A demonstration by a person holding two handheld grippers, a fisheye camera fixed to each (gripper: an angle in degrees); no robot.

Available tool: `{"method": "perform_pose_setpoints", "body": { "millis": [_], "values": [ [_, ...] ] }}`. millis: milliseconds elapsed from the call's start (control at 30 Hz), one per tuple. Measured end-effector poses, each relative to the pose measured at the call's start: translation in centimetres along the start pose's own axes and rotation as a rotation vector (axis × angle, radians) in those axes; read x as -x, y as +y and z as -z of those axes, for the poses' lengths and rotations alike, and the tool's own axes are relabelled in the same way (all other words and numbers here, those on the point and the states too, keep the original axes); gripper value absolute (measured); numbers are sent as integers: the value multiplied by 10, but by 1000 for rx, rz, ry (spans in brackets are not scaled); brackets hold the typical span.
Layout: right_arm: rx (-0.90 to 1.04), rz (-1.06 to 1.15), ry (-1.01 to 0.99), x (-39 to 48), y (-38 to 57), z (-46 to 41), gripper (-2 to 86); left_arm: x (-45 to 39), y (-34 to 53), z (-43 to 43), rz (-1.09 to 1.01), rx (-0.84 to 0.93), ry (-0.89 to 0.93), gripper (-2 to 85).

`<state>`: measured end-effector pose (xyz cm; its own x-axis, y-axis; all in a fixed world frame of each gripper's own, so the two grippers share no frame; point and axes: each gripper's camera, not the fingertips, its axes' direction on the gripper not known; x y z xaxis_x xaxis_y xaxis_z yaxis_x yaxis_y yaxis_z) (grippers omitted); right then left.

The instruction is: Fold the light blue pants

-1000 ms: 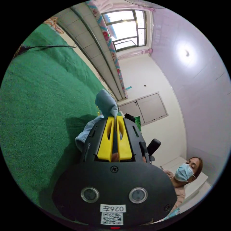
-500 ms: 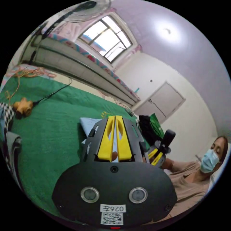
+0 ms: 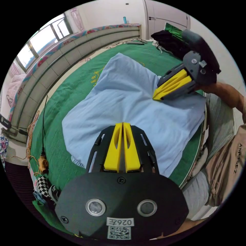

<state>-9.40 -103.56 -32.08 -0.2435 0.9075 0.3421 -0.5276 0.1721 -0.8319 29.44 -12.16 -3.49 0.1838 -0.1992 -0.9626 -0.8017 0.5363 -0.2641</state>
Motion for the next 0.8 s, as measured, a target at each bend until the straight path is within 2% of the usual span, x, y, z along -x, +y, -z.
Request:
{"method": "perform_pose_setpoints", "body": {
  "millis": [167, 267, 367, 433, 500, 567, 600, 667, 700, 733, 800],
  "values": [
    [-86, 23, 99, 2, -1, -7, -9, 4, 17, 5, 43, -57, 27, -10],
    [-68, -50, 1, -25, -8, -2, -9, 5, 27, 5, 82, -108, 44, -9],
    [-20, -103, -130, -61, -15, 10, -9, 9, 28, 15, 66, -84, 61, -8],
    [-143, -208, -231, -94, -8, 36, -9, 13, 31, 33, 41, -109, 86, -8],
    [-263, -259, -277, -113, -2, 58, -10, 26, 44, 59, 79, -247, 96, -8],
    [-322, -292, -257, -129, -3, 67, -10, 45, 50, 60, 147, -277, 144, -8],
    [-294, -304, -225, -138, -9, 63, -11, 59, 51, 48, 192, -221, 179, -7],
    [-93, -308, -154, -154, -27, 40, -12, 76, 53, 28, 219, -95, 210, -7],
    [1, -287, -190, -166, -34, 29, -13, 86, 58, 30, 237, -124, 255, -7],
    [-6, -331, -244, -183, -35, 34, -13, 92, 61, 35, 263, -132, 258, -7],
    [-43, -377, -276, -206, -31, 50, -13, 114, 80, 69, 360, -207, 104, -5]
  ]
}}
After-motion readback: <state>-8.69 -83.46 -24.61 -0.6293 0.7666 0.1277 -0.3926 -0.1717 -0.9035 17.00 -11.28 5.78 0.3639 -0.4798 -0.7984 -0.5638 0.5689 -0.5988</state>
